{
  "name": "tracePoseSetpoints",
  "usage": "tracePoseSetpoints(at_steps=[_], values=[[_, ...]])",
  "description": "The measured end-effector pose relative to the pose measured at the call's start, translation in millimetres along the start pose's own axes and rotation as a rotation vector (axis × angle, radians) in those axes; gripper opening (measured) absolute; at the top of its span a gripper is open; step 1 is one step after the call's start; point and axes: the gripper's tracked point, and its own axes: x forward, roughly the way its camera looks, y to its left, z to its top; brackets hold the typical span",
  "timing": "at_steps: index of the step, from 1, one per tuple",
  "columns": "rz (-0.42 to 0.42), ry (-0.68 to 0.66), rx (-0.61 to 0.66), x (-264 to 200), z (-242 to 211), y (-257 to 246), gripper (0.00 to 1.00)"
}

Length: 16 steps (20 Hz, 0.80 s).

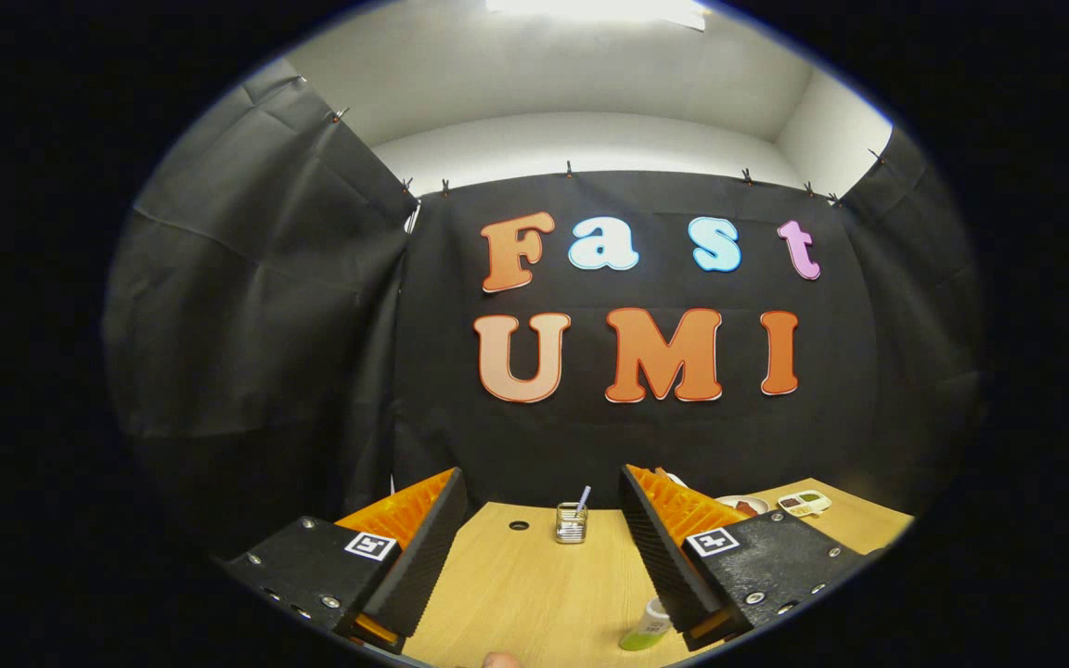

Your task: Take the bottle from table, then pour the juice into the cup, finally place the bottle on the coaster

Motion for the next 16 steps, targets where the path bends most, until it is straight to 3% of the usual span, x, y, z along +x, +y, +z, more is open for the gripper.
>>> tracePoseSetpoints(at_steps=[16], values=[[-0.221, 0.225, 0.034, -5.0, -154.9, -120.4, 0.98]])
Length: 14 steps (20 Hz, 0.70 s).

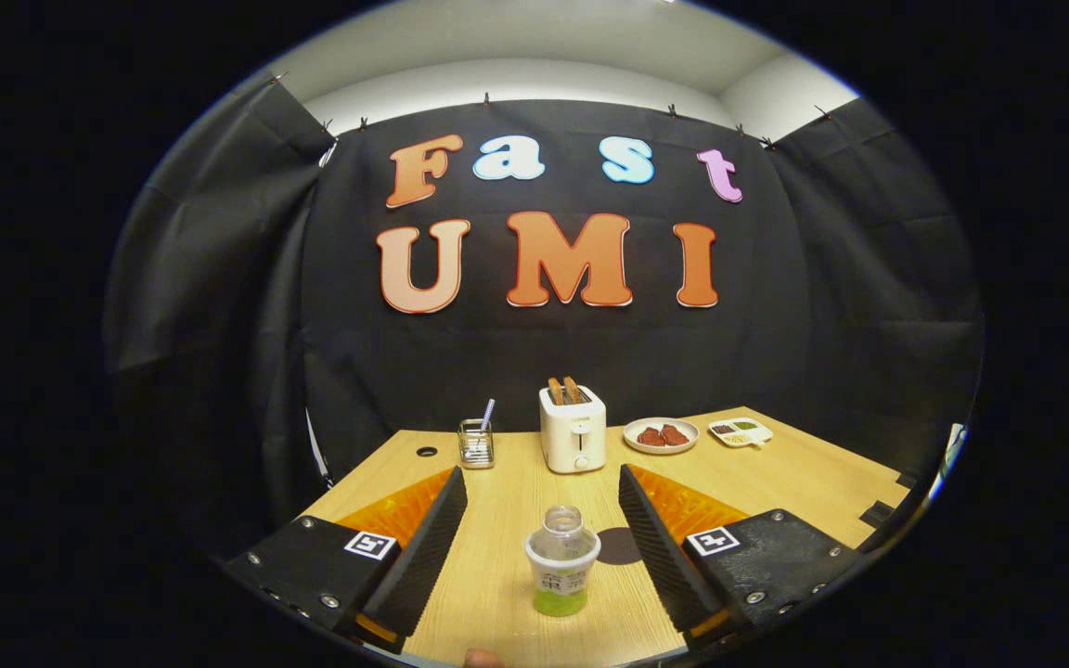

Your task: Take the bottle from table, then pour the juice into the cup, finally place the bottle on the coaster

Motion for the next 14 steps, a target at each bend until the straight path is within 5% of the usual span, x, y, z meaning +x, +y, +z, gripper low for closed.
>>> tracePoseSetpoints(at_steps=[14], values=[[0.003, 0.221, -0.029, 44.7, -118.8, -5.1, 0.98]])
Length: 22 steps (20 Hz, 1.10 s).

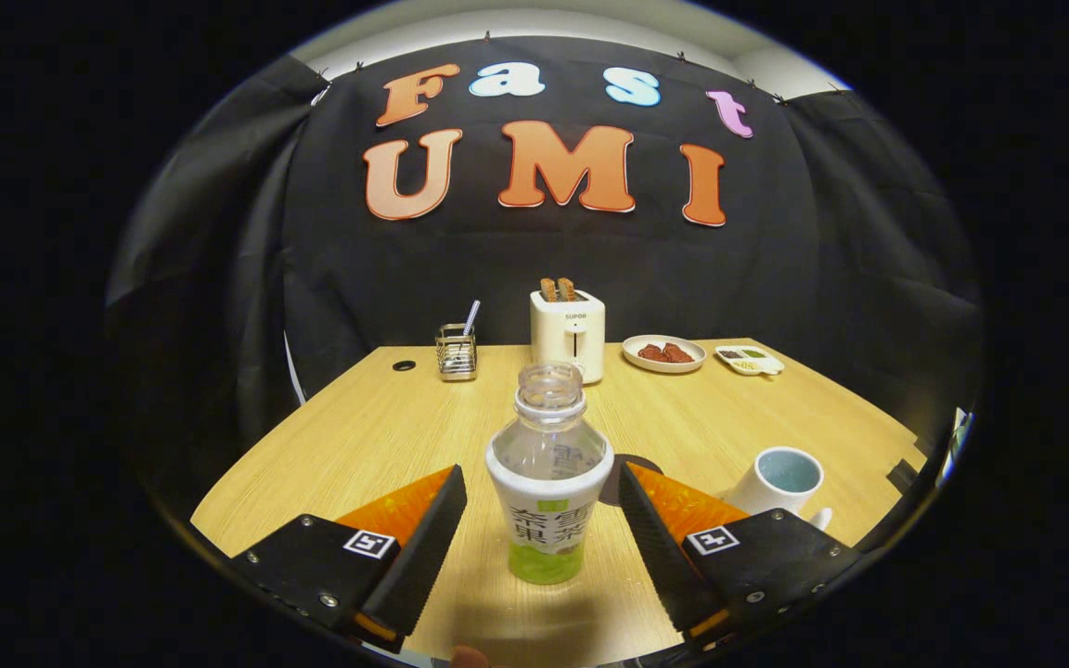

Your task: Take the bottle from table, then pour the juice into the cup, finally place the bottle on the coaster

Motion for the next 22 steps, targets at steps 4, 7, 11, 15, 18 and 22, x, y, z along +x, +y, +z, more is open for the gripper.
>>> tracePoseSetpoints(at_steps=[4, 7, 11, 15, 18, 22], values=[[-0.01, 0.042, -0.013, 15.4, -21.1, -1.2, 0.98], [-0.009, 0.067, -0.018, 23.1, -31.1, -0.7, 0.98], [-0.003, 0.083, -0.036, 34.6, -36.6, -0.7, 0.98], [0.009, 0.074, -0.03, 38.6, -37.5, 0.7, 0.64], [0.004, 0.098, -0.015, 34.6, -37.6, -0.5, 0.54], [0.001, 0.05, 0.093, 24.6, -12.9, -5.7, 0.52]])
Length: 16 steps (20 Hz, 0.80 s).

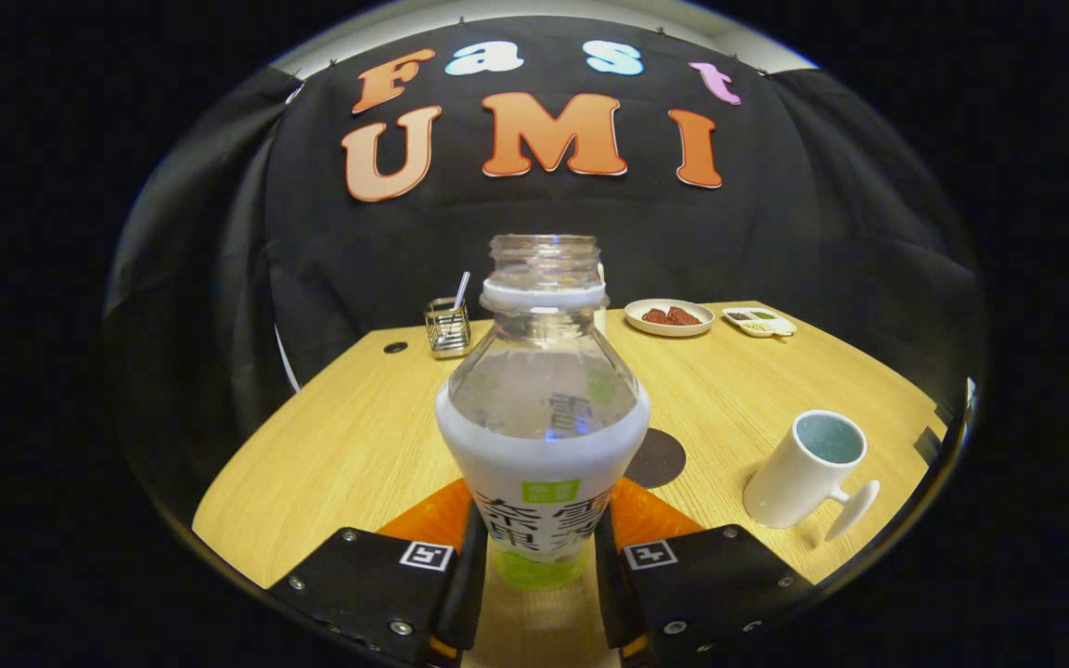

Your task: Take the bottle from table, then pour the juice into the cup, finally place the bottle on the coaster

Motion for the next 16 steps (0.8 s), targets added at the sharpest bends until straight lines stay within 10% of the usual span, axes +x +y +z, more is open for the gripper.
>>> tracePoseSetpoints(at_steps=[16], values=[[0.102, -0.089, 0.519, -5.7, 63.0, -25.8, 0.52]])
